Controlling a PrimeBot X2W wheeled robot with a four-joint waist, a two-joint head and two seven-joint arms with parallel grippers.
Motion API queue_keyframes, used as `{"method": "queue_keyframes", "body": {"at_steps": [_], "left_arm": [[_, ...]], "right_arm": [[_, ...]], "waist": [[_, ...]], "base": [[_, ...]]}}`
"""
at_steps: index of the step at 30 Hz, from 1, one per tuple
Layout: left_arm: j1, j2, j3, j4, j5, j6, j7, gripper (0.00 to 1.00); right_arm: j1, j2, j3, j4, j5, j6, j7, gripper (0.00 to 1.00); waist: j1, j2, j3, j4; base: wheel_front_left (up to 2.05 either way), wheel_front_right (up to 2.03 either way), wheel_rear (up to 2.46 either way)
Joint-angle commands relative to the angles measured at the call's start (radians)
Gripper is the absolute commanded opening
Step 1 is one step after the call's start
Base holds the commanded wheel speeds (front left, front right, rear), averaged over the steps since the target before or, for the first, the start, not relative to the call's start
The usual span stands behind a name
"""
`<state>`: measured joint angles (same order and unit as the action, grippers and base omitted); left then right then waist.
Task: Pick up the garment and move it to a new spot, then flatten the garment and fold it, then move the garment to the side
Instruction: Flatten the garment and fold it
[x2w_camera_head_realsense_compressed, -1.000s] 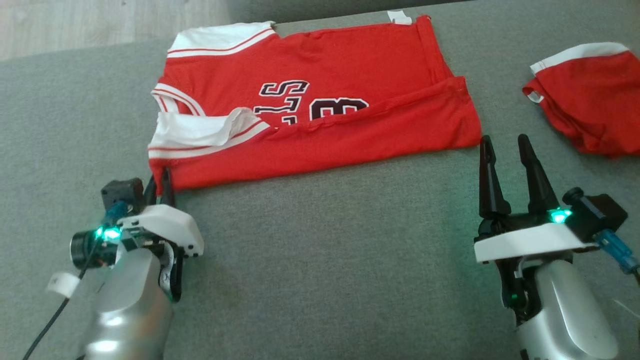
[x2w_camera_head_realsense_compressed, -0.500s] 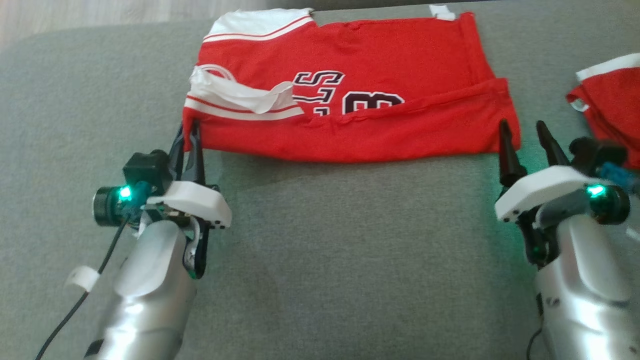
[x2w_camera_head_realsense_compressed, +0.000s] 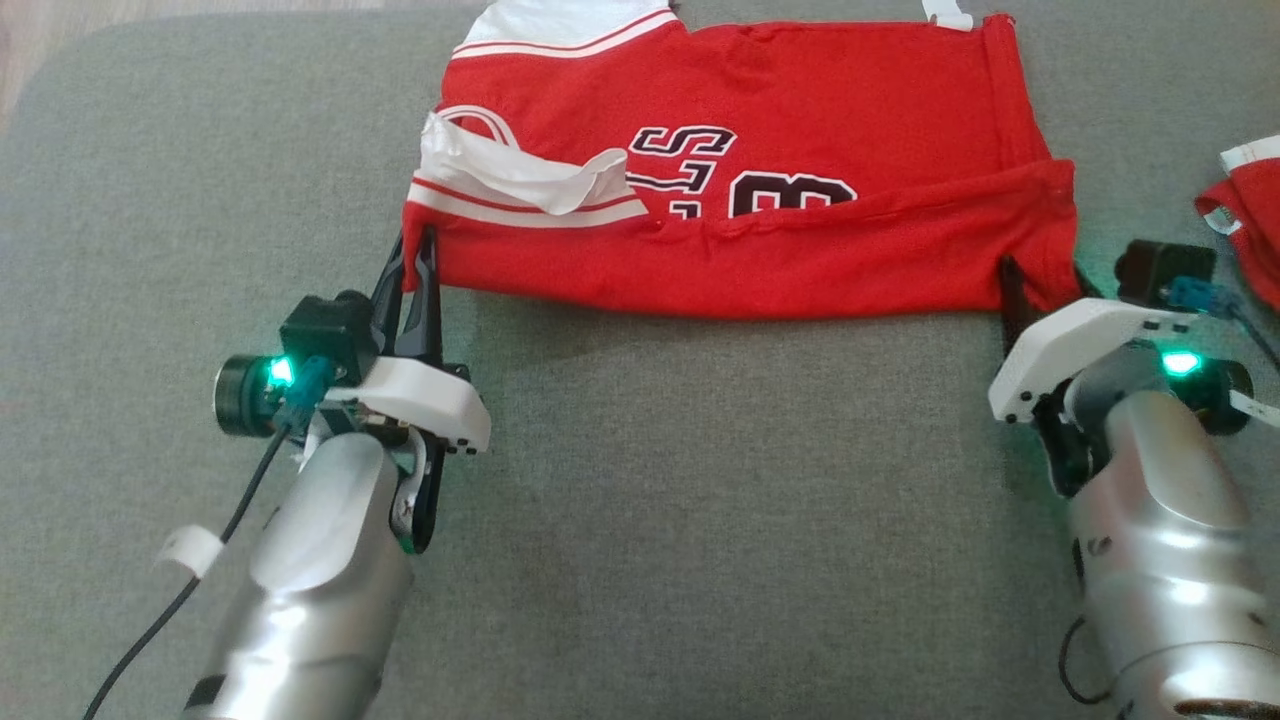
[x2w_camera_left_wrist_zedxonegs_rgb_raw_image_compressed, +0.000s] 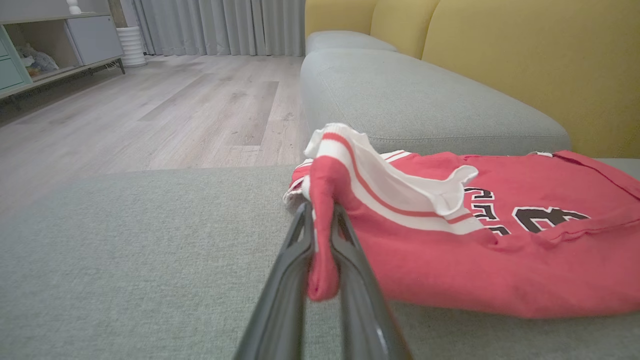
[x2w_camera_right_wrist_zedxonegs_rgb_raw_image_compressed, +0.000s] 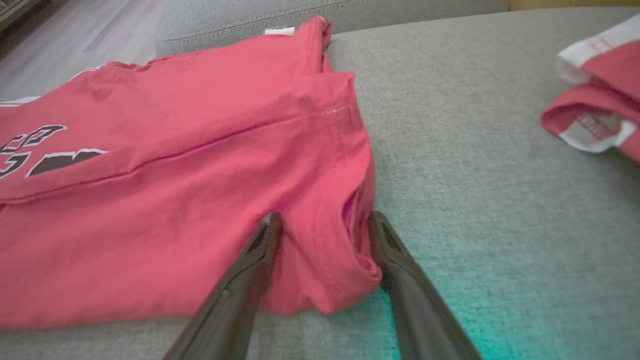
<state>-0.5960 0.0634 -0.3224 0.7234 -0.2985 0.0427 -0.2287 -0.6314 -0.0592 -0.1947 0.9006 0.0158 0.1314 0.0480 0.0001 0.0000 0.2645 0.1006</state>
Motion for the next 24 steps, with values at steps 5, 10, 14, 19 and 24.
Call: {"method": "queue_keyframes", "body": {"at_steps": [5,10,14,19,24], "left_arm": [[-0.015,0.038,0.024,-0.027,-0.001,0.007,0.007,0.0],[0.036,0.058,0.01,0.009,-0.006,-0.002,0.035,0.0],[0.077,0.075,0.0,0.026,-0.012,-0.013,0.065,0.0],[0.15,0.095,-0.006,0.02,-0.034,-0.039,0.102,0.0],[0.262,0.129,-0.007,-0.047,-0.067,-0.056,0.17,0.0]], "right_arm": [[-0.022,0.009,0.024,0.028,-0.063,-0.001,-0.067,0.0],[0.023,0.009,-0.014,0.031,-0.092,-0.001,-0.161,0.0],[0.073,0.009,-0.016,0.015,-0.072,-0.001,-0.186,0.0],[0.155,0.009,0.016,-0.008,0.043,-0.001,-0.147,0.0],[0.284,0.009,0.076,-0.118,0.136,-0.001,-0.082,0.0]], "waist": [[-0.0001,0.0,-0.02,-0.009],[-0.0001,0.0,-0.098,-0.017],[-0.0001,0.0,-0.159,-0.028],[-0.0001,0.0,-0.237,-0.043],[-0.0001,0.0,-0.297,-0.069]], "base": [[0.0,0.0,0.0],[0.0,0.0,0.0],[0.0,0.0,0.0],[0.0,0.0,0.0],[0.0,0.0,0.0]]}}
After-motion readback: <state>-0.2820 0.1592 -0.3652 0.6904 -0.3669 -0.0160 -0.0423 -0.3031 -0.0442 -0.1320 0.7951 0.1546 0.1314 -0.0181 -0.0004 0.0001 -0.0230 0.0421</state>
